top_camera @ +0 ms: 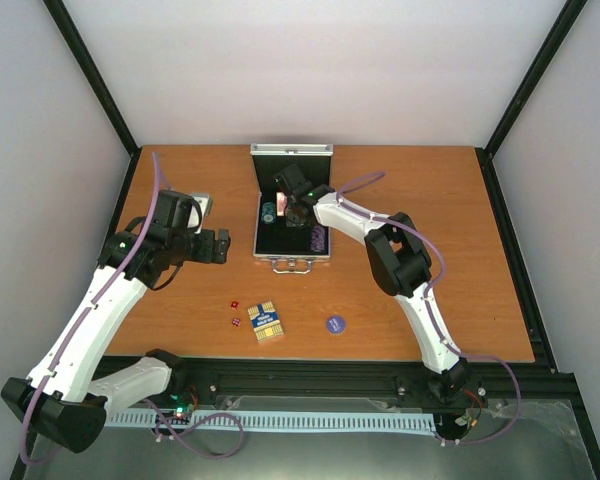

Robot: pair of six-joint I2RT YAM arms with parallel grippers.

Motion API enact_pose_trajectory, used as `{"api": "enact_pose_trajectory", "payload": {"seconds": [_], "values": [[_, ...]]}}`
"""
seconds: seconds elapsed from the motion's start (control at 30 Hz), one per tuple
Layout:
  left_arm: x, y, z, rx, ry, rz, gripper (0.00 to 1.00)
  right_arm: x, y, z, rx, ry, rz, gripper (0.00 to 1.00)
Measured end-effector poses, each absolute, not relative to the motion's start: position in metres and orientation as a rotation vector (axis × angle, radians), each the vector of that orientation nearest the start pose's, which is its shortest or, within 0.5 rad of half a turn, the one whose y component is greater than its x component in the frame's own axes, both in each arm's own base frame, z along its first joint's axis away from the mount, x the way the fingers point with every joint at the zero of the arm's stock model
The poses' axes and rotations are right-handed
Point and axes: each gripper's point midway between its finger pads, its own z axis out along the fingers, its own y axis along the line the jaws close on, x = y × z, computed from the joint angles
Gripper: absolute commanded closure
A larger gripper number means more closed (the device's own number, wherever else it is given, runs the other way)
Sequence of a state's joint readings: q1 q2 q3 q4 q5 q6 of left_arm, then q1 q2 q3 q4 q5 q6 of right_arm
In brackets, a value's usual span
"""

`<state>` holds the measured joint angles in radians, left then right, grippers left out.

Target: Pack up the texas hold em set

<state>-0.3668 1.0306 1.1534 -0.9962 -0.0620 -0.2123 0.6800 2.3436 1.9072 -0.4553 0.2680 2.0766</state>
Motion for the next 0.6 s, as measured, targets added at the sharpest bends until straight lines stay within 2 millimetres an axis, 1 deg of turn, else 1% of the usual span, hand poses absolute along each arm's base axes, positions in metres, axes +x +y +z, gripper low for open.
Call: {"api": "enact_pose_trajectory", "payload": {"seconds": [0.03,0.1,0.17,0.43,0.5,0.6], "values": [[0.2631,-0.0896,0.2413,0.161,2.445,-0.181,0.01,0.4972,0.3432,0.0671,1.788,1.933,0.845,0.18],[0.2632,-0.0894,0.2413,0.161,2.445,-0.180,0.01,0.4972,0.3432,0.0668,1.789,1.933,0.846,0.15],[0.2632,-0.0893,0.2413,0.161,2.445,-0.179,0.01,0.4975,0.3438,0.0673,1.788,1.934,0.851,0.09],[0.2635,-0.0892,0.2408,0.161,2.446,-0.177,0.01,0.4987,0.3445,0.0685,1.787,1.930,0.860,0.06],[0.2635,-0.0889,0.2409,0.160,2.446,-0.176,0.01,0.4987,0.3444,0.0690,1.787,1.928,0.861,0.01],[0.2636,-0.0888,0.2408,0.161,2.446,-0.173,0.01,0.4986,0.3443,0.0711,1.786,1.927,0.863,0.00]]}}
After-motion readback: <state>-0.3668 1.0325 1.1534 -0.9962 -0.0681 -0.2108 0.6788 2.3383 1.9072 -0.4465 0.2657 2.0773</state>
